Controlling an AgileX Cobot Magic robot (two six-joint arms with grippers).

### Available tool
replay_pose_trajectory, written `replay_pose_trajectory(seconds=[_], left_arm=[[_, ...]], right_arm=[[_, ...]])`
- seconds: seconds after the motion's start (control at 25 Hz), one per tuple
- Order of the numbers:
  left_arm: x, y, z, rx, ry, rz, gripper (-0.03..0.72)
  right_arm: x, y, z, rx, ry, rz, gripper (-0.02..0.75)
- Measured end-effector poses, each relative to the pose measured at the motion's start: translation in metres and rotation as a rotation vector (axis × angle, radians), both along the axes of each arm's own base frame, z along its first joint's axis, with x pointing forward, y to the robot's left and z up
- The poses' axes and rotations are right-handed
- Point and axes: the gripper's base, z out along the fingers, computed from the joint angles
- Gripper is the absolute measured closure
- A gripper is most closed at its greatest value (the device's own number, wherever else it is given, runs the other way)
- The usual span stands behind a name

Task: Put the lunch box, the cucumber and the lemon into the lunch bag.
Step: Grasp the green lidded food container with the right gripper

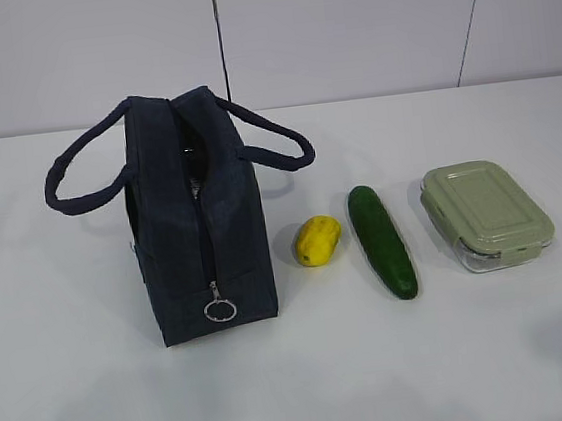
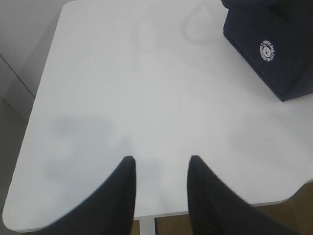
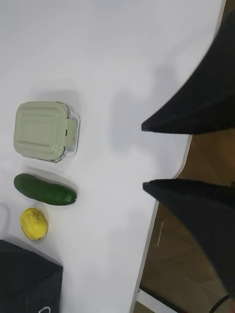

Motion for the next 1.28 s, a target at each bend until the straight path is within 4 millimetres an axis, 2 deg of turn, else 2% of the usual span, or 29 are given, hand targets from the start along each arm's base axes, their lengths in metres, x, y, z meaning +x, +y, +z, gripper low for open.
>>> replay_pose_trajectory(seconds=[0.68,0.96,1.08,1.28], left_arm=[[0.0,0.0,0.0,0.003,0.0,0.002,0.449],[0.0,0.0,0.0,0.003,0.0,0.002,0.449],[0.0,0.0,0.0,0.003,-0.001,0.002,0.449],[0.0,0.0,0.0,0.004,-0.001,0.003,0.449]], right_arm=[[0.001,0.0,0.002,0.009,-0.022,0.0,0.495],[0.004,0.006,0.018,0.113,-0.164,0.024,0.496],[0.016,0.008,0.023,0.144,-0.156,0.025,0.496],[0.057,0.011,0.036,0.198,-0.069,0.01,0.496]])
